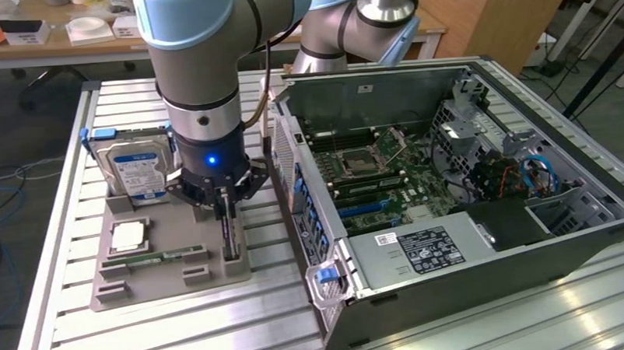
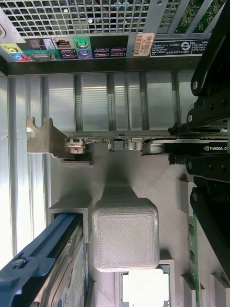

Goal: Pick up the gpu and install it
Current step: 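Pick up the gpu and move the gpu toward the slot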

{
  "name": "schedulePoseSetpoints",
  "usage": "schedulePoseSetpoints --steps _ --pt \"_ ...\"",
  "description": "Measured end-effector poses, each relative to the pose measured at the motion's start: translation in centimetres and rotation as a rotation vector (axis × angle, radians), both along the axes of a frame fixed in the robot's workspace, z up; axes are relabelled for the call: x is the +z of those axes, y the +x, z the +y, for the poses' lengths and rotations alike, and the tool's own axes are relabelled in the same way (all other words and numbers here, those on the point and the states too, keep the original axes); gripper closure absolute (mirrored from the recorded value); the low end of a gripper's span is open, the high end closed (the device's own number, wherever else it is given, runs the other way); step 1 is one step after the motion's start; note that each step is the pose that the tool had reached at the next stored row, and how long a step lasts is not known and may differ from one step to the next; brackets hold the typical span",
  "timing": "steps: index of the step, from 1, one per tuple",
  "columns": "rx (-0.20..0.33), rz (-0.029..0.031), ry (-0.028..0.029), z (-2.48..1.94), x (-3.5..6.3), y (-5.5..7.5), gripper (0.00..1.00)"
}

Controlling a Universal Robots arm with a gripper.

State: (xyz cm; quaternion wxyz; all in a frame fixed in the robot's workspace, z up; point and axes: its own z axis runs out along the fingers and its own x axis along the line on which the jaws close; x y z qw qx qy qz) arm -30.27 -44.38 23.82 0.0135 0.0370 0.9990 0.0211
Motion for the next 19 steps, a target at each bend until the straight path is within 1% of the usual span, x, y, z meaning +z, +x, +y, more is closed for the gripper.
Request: schedulePoseSetpoints --steps 19 --pt "0.0 0.0 0.0 0.0 0.0 0.0 0.74"
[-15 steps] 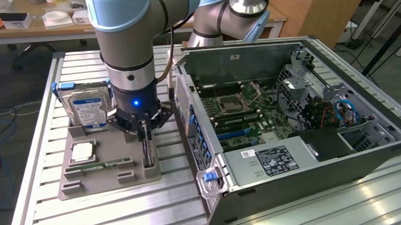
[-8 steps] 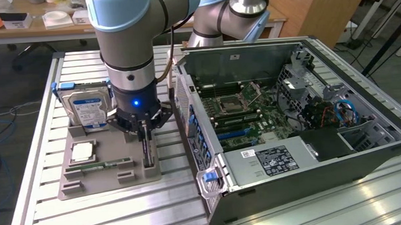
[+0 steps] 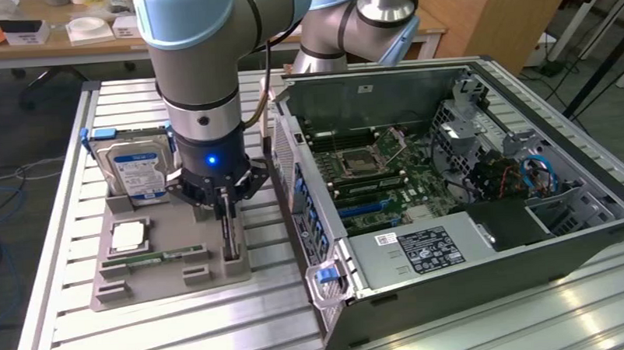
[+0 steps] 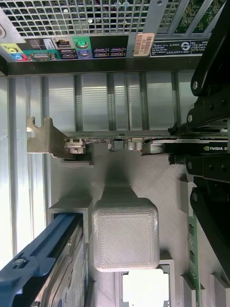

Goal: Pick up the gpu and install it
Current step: 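Pick up the gpu and move the gpu toward the slot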

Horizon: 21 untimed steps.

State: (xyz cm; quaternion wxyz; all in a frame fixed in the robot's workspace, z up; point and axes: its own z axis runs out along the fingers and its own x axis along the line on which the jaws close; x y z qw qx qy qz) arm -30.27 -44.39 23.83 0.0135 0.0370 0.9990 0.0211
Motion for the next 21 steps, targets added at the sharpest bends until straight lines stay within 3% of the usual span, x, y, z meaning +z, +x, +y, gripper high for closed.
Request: schedulePoseSetpoints --steps 3,18,21 --pt "0.0 0.0 0.0 0.0 0.36 0.0 0.74" --pt "0.0 0.0001 0.0 0.0 3.94 0.0 0.74" --pt "0.0 -0.0007 0.0006 0.0 4.23 0.0 0.74"
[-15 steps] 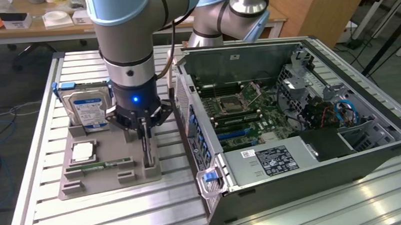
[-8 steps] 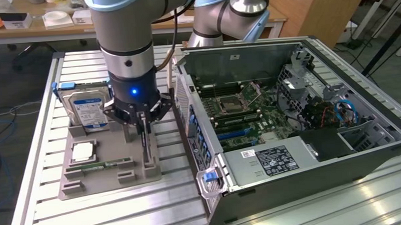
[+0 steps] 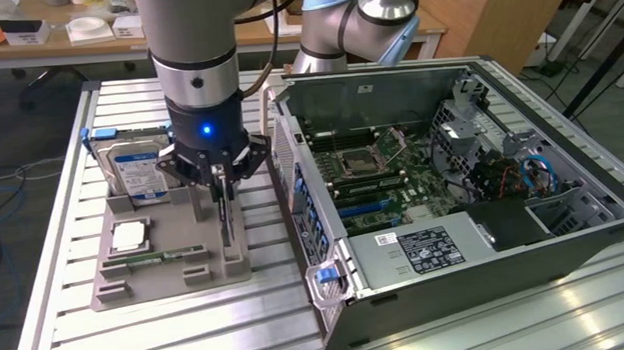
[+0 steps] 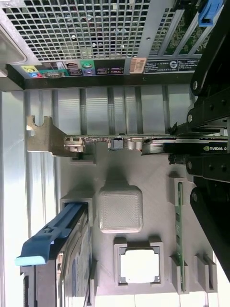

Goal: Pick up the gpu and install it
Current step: 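Pick up the gpu and move the gpu toward the slot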

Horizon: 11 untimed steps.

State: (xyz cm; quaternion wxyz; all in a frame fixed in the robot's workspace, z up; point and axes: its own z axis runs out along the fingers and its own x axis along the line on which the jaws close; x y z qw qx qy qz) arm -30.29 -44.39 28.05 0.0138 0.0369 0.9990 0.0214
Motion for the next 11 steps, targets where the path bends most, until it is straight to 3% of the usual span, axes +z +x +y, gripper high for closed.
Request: schedulePoseSetpoints --steps 11 --pt "0.0 0.0002 -0.0001 0.0 0.01 -0.01 0.74"
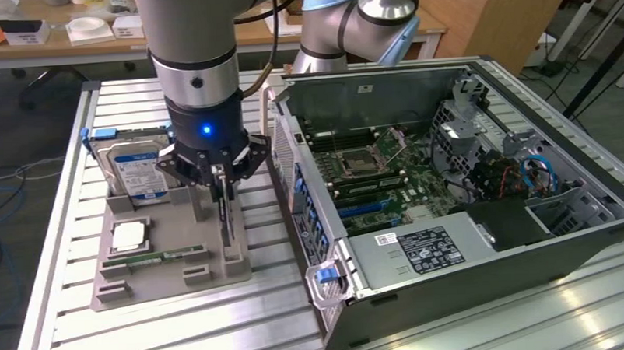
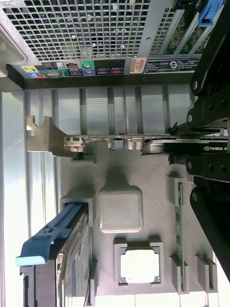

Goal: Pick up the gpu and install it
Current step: 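Pick up the gpu and move the gpu toward the slot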

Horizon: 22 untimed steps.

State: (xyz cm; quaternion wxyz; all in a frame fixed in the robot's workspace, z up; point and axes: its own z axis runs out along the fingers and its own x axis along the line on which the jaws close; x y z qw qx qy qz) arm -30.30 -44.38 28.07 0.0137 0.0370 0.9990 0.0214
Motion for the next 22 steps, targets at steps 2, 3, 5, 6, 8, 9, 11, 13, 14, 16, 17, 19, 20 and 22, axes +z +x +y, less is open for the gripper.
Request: schedulePoseSetpoints --steps 2,3,5,6,8,9,11,13,14,16,17,19,20,22 --pt "0.0 0.0 0.0 0.0 0.0 0.0 0.74" --pt "0.0 0.0 0.0 0.0 0.0 0.0 0.74" --pt "0.0 0.0004 -0.0002 0.0 0.09 0.0 0.74" --pt "0.0 0.0004 -0.0002 0.0 0.31 0.0 0.74" --pt "0.0 0.0002 0.0 0.0 1.06 0.0 0.74" --pt "0.0 0.0002 0.0 0.0 1.52 0.0 0.74" --pt "0.0 0.0002 0.0 0.0 2.42 0.0 0.74" --pt "0.0 0.0002 -0.0001 0.0 3.32 0.0 0.74" --pt "0.0 0.0001 0.0001 0.0 3.76 0.0 0.74" --pt "0.0 0.0002 0.0 0.0 4.65 0.0 0.74" --pt "0.0 0.0002 0.0 0.0 5.03 0.0 0.74" --pt "0.0 0.0002 -0.0001 0.0 5.74 0.0 0.74" --pt "0.0 0.0002 -0.0001 0.0 6.03 0.0 0.74" --pt "0.0 0.0003 -0.0001 0.0 6.51 0.0 0.74"
